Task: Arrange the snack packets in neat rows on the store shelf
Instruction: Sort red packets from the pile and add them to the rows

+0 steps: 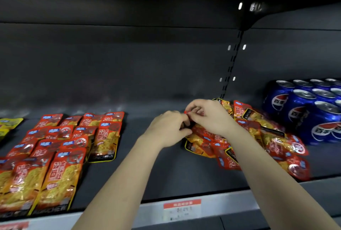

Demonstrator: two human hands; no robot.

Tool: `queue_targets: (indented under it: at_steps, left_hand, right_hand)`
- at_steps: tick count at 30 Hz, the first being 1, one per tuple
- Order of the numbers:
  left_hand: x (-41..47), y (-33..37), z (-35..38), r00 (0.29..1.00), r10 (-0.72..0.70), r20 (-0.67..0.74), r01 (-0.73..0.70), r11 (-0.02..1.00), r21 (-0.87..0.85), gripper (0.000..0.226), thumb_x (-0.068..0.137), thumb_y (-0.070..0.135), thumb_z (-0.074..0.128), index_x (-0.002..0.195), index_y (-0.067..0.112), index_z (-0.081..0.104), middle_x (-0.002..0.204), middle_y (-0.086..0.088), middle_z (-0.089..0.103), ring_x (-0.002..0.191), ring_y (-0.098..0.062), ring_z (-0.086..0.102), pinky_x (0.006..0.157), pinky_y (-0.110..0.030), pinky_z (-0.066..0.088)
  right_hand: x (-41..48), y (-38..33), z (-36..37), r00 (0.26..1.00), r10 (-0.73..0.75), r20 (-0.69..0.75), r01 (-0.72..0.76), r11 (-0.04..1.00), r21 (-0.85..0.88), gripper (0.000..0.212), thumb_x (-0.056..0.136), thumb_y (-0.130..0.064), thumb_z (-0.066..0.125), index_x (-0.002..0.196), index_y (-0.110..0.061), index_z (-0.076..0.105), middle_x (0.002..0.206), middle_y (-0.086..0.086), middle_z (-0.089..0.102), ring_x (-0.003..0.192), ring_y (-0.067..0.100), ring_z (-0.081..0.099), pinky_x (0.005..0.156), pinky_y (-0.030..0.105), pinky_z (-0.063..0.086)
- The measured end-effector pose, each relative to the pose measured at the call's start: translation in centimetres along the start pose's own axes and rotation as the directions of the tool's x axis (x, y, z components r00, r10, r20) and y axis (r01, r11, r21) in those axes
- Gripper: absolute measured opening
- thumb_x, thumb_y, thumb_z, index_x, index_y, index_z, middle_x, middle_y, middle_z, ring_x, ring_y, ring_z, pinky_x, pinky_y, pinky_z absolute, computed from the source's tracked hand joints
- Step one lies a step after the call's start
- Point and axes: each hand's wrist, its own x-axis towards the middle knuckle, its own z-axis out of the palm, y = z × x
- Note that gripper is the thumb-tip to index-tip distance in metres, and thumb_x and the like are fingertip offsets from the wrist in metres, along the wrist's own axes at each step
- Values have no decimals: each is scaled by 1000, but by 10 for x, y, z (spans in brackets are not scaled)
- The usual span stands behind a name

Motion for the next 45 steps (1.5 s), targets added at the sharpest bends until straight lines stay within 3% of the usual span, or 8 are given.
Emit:
queue_targets:
  at_steps: [7, 15, 22, 28, 31, 39, 42, 45]
  left_hand:
    - [21, 15, 19, 985, -175, -1, 174, 982, -74, 44, 79, 64, 61, 80, 20, 71, 86, 5, 65, 94, -19, 55, 83, -37, 47]
    - [19, 15, 24, 936, -348, -53, 289, 845, -451, 9, 78, 22, 67, 70, 25, 70, 71, 11, 65, 78, -11, 60, 68, -26, 46]
    - [12, 0, 14, 842, -342, -418, 1, 774, -633, 23, 84, 12, 61, 70, 29, 67, 82, 12, 64, 78, -2, 58, 68, -12, 41]
    - [12, -2, 19, 836, -194, -513, -205, 757, -620, 21, 89, 35, 59, 81, 21, 72, 88, 7, 67, 87, -8, 62, 77, -23, 46]
    - [12, 1, 20, 842, -261, -472, -183, 685, -705, 26, 94, 45, 45, 98, 33, 67, 99, 7, 68, 95, -5, 64, 84, -26, 50]
    - [7, 2, 23, 858, -508, -79, 334, 667, -665, 58, 95, 64, 22, 109, 25, 63, 100, 5, 67, 92, -18, 65, 90, -37, 46]
    - [9, -1, 26, 907, -422, -2, 383, 824, -417, 40, 90, 54, 54, 113, 22, 61, 99, 5, 68, 97, -16, 62, 87, -31, 45]
    - [11, -3, 30, 916, -387, 109, 383, 759, -527, 55, 76, 30, 80, 124, 25, 53, 95, 5, 68, 88, -12, 62, 80, -29, 44]
  right_hand:
    - [-6, 24, -7, 1000, -9, -28, 10, 999, 46, 13, 86, -15, 65, 91, -26, 70, 83, -10, 70, 79, -2, 65, 75, 19, 52]
    - [-9, 37, 7, 996, -78, -53, 81, 996, 42, 21, 93, -14, 58, 108, -22, 71, 105, -6, 69, 96, 7, 63, 90, 26, 49]
    - [-7, 39, 10, 988, -153, -6, 153, 988, 14, 43, 96, -24, 57, 138, -29, 50, 131, -11, 48, 126, 16, 41, 110, 44, 33]
    - [-7, 36, 6, 980, -160, -115, 166, 985, 41, 18, 87, -29, 68, 95, -30, 52, 92, -14, 59, 87, 7, 54, 84, 37, 46]
    - [-11, 34, 4, 977, -155, -145, 164, 985, 55, 17, 91, -22, 65, 92, -24, 48, 72, -10, 56, 63, 3, 50, 62, 23, 39]
    - [-12, 36, 2, 948, -7, -320, 51, 990, 132, 16, 97, -18, 57, 97, -15, 41, 70, -9, 48, 62, 6, 47, 59, 24, 38]
    - [-11, 39, 0, 934, 60, -353, 11, 980, 196, 16, 98, -19, 55, 97, -13, 41, 73, -5, 52, 62, 6, 50, 56, 22, 38]
    - [-11, 39, 0, 936, 79, -342, -3, 976, 218, 15, 98, -21, 55, 100, -14, 42, 83, 1, 63, 73, 13, 61, 61, 27, 47]
